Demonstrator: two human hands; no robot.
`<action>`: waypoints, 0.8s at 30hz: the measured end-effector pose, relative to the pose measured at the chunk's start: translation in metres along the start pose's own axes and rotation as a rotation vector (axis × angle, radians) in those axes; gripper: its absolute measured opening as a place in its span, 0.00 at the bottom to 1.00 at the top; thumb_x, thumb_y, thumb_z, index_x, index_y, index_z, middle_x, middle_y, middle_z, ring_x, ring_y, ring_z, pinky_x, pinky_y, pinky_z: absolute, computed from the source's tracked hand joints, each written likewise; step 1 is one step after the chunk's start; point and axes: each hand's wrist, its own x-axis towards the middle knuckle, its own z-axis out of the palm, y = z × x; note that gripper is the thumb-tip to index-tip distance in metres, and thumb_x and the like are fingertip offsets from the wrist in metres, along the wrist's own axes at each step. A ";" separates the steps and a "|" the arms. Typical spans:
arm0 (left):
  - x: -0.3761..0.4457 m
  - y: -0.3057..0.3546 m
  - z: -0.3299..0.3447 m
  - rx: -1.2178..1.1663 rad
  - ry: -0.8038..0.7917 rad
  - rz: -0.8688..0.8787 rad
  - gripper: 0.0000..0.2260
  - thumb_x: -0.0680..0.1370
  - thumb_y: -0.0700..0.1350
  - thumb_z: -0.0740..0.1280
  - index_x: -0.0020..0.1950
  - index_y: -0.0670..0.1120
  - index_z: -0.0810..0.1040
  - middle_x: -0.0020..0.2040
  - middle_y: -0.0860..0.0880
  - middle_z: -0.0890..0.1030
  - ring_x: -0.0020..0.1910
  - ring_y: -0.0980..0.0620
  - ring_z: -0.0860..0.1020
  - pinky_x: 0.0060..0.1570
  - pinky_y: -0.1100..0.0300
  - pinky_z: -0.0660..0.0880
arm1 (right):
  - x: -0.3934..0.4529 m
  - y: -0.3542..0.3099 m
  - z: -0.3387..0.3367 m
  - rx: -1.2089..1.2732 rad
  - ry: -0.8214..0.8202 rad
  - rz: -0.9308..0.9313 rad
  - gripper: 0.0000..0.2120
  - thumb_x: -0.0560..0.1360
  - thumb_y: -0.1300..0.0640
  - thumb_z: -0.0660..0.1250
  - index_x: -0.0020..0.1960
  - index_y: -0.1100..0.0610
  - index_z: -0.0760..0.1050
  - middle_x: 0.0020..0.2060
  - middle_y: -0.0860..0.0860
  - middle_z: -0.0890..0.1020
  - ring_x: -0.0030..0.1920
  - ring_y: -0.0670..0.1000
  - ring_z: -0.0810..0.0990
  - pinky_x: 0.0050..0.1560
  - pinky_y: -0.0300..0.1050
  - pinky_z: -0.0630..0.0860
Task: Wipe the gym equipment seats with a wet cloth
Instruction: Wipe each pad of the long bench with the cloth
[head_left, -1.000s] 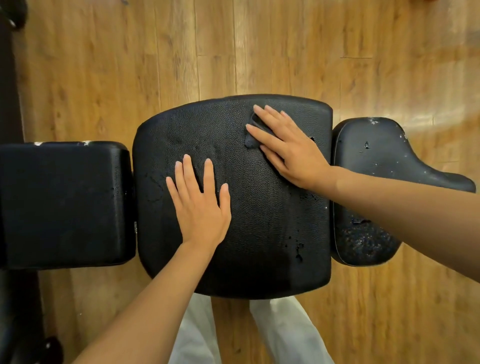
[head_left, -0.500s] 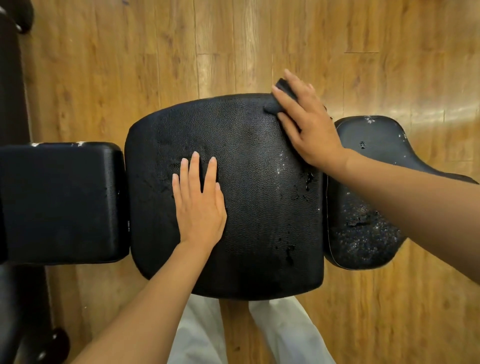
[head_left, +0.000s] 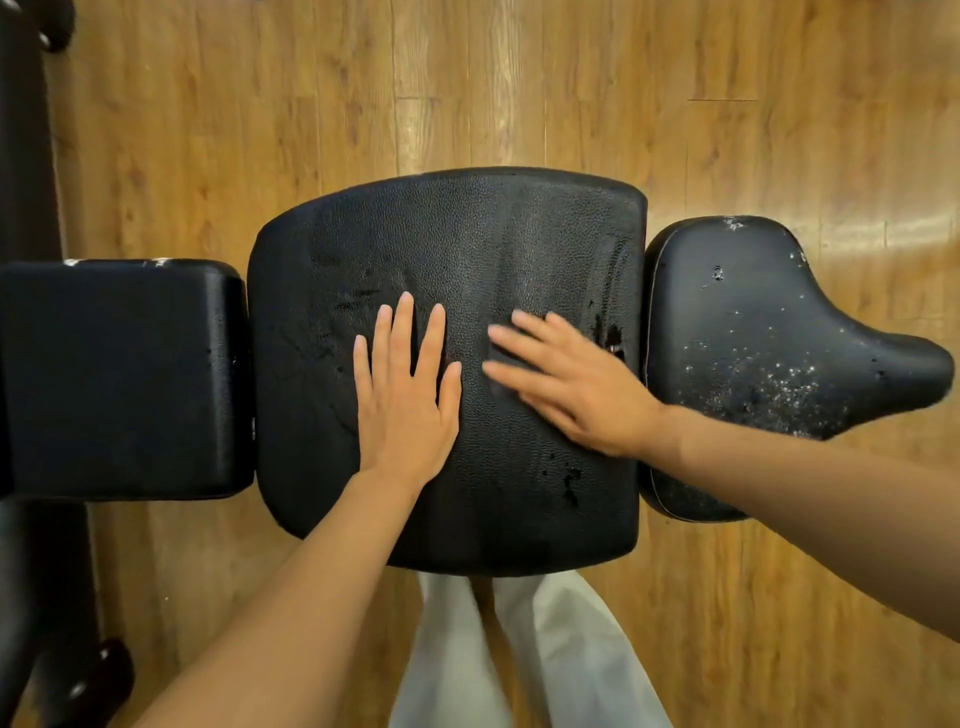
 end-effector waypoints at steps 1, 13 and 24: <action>-0.002 0.001 0.001 -0.003 -0.002 0.004 0.25 0.83 0.53 0.50 0.80 0.48 0.57 0.80 0.42 0.55 0.79 0.41 0.53 0.76 0.40 0.51 | -0.012 -0.008 0.004 0.003 -0.025 -0.013 0.20 0.85 0.55 0.56 0.76 0.56 0.68 0.77 0.57 0.64 0.79 0.60 0.57 0.79 0.57 0.52; -0.016 0.008 0.003 0.027 -0.015 0.004 0.26 0.83 0.53 0.48 0.80 0.46 0.58 0.80 0.42 0.57 0.79 0.42 0.54 0.76 0.42 0.52 | 0.072 0.050 -0.022 -0.079 0.263 0.345 0.19 0.85 0.58 0.57 0.75 0.59 0.68 0.76 0.63 0.63 0.77 0.64 0.59 0.78 0.54 0.49; -0.033 -0.005 0.005 -0.028 -0.007 0.073 0.25 0.83 0.51 0.50 0.79 0.45 0.61 0.79 0.40 0.59 0.78 0.41 0.57 0.76 0.42 0.54 | -0.046 -0.060 0.027 0.011 0.035 0.117 0.19 0.84 0.56 0.58 0.74 0.57 0.69 0.76 0.59 0.65 0.78 0.62 0.59 0.77 0.60 0.55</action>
